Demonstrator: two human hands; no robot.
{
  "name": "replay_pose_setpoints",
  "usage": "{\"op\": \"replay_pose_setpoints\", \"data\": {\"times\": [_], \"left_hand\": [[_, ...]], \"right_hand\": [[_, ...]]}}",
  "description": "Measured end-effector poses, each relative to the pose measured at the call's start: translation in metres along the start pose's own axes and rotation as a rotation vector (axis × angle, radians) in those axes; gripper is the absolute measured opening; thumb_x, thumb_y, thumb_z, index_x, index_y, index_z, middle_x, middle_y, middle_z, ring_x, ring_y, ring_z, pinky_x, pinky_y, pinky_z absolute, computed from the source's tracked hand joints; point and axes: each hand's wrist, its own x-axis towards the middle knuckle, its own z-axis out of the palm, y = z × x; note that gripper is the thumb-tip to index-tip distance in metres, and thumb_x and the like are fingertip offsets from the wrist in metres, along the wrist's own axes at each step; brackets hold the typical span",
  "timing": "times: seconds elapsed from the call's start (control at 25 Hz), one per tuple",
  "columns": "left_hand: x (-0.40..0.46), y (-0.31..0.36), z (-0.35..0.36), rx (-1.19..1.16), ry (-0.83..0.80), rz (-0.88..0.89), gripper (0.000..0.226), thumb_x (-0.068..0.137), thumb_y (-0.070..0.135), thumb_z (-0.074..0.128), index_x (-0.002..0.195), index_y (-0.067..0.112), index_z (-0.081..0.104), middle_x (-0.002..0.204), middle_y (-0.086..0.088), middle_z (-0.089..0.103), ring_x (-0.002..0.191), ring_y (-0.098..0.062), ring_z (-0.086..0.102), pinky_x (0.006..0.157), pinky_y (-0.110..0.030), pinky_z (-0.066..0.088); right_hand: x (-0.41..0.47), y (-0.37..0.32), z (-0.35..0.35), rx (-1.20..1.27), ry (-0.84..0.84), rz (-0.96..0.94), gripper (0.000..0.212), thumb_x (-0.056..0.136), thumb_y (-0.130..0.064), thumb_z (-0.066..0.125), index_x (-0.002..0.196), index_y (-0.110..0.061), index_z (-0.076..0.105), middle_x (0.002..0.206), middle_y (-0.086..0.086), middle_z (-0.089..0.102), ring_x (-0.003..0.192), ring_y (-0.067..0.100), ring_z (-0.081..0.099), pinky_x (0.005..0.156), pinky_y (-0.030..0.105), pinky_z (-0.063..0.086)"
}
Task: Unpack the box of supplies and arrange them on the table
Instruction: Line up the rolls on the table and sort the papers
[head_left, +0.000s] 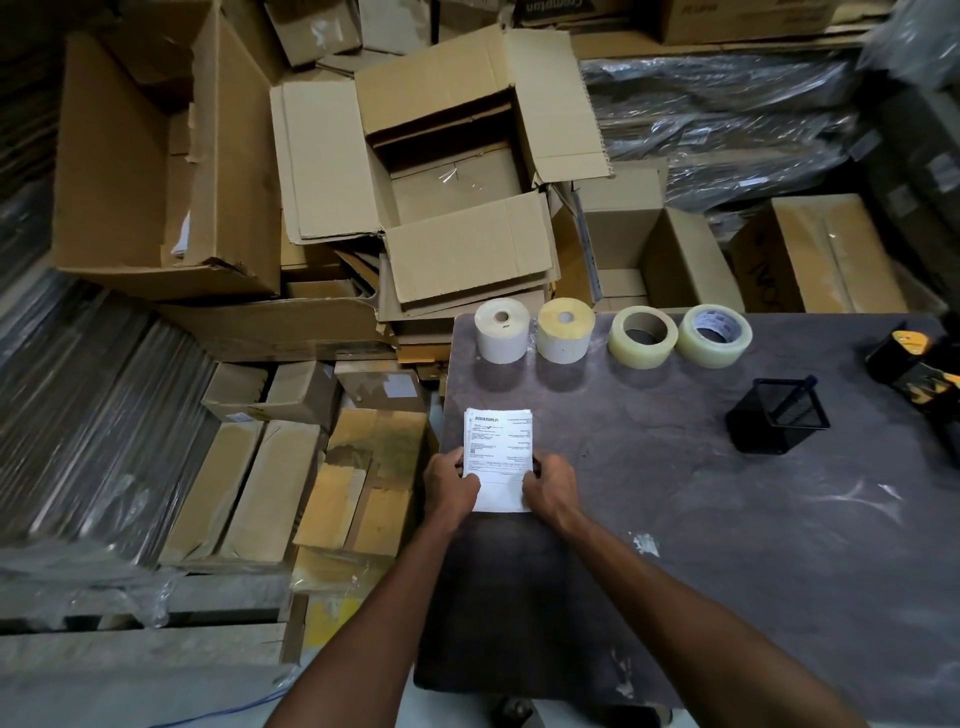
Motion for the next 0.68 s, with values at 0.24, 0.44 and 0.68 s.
{"op": "replay_pose_setpoints", "data": {"times": [0.24,0.44,0.68], "left_hand": [[-0.006,0.006,-0.004,-0.021,-0.003,-0.071,0.058,0.085,0.007,0.065,0.141,0.008,0.050,0.128,-0.011,0.059,0.106,-0.021,0.062,0.088,-0.032,0.056],[-0.023,0.007,-0.008,-0.076,0.084,-0.040,0.050,0.087,0.008,0.062,0.136,0.011,0.055,0.126,-0.008,0.053,0.105,-0.018,0.059,0.086,-0.026,0.052],[-0.050,0.014,-0.004,-0.141,0.151,0.054,0.028,0.089,0.005,0.059,0.114,0.016,0.068,0.109,-0.005,0.063,0.089,-0.011,0.060,0.058,-0.007,0.045]], "right_hand": [[0.000,-0.006,-0.011,-0.012,-0.051,-0.037,0.033,0.086,-0.009,0.050,0.111,-0.010,0.072,0.107,0.007,0.074,0.086,0.020,0.064,0.072,0.023,0.045],[-0.012,-0.002,-0.018,0.024,-0.056,-0.094,0.037,0.092,-0.009,0.049,0.123,-0.014,0.069,0.117,0.006,0.073,0.102,0.026,0.067,0.082,0.024,0.046],[-0.032,0.010,-0.031,0.079,-0.035,-0.203,0.040,0.087,-0.032,0.041,0.098,-0.010,0.073,0.089,0.006,0.074,0.087,0.024,0.068,0.073,0.027,0.048]]}}
